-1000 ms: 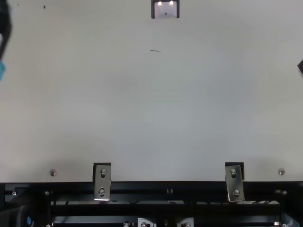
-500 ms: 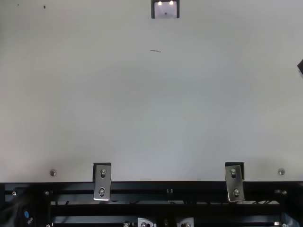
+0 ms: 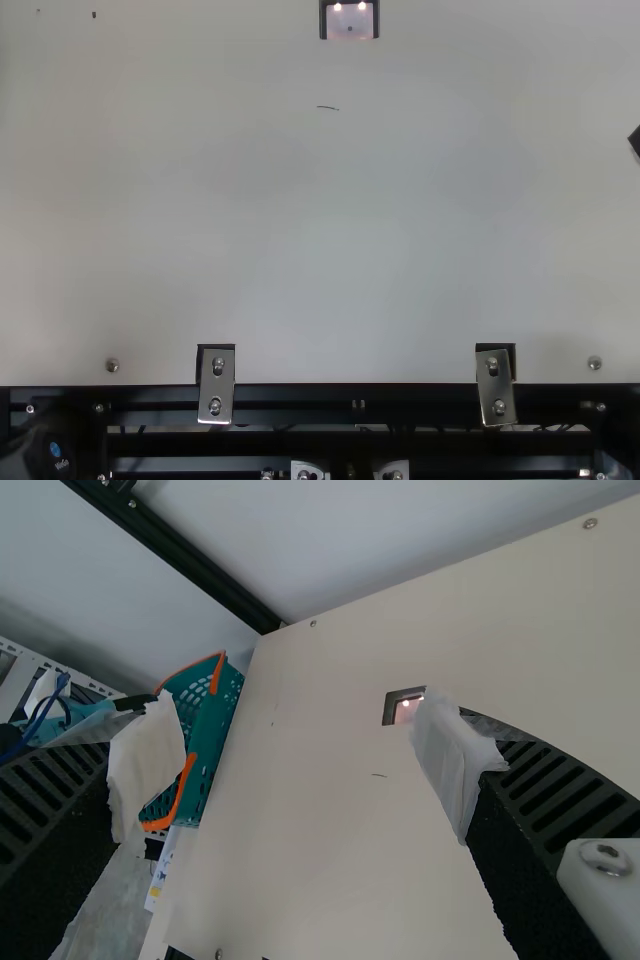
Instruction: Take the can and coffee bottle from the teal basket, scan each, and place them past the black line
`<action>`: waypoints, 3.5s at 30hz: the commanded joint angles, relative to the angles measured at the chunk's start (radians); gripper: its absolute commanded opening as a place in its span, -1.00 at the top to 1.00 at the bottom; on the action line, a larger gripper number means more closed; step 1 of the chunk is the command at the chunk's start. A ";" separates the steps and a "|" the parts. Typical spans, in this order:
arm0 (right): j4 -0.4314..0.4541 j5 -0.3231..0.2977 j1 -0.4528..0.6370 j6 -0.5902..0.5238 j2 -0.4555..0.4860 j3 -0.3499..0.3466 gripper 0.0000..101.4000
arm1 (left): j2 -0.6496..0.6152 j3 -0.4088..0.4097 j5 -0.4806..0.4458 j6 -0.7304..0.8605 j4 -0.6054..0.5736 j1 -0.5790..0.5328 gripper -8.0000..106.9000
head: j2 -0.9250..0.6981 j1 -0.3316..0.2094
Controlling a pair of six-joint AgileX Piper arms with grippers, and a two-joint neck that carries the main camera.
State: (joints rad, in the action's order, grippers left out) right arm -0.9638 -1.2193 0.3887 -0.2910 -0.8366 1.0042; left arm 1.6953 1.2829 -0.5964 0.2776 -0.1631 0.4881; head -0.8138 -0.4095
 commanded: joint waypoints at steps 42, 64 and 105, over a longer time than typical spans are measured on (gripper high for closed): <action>0.000 0.000 0.000 0.000 0.000 0.000 -1.00 | 0.494 0.353 -0.488 0.212 0.240 0.060 -0.71 | -0.017 -0.027; 0.000 0.000 0.000 0.000 0.000 0.000 -1.00 | 0.649 0.406 -0.496 0.183 0.297 0.027 -0.71 | -0.017 -0.027; 0.000 0.000 0.000 0.000 0.000 0.000 -1.00 | 0.263 0.453 -0.310 0.062 -0.013 0.028 0.68 | -0.017 -0.027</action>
State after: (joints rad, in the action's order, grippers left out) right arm -0.9638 -1.2193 0.3887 -0.2910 -0.8366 1.0042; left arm 2.0031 1.7243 -0.9013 0.3523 -0.1417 0.5197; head -0.8138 -0.4095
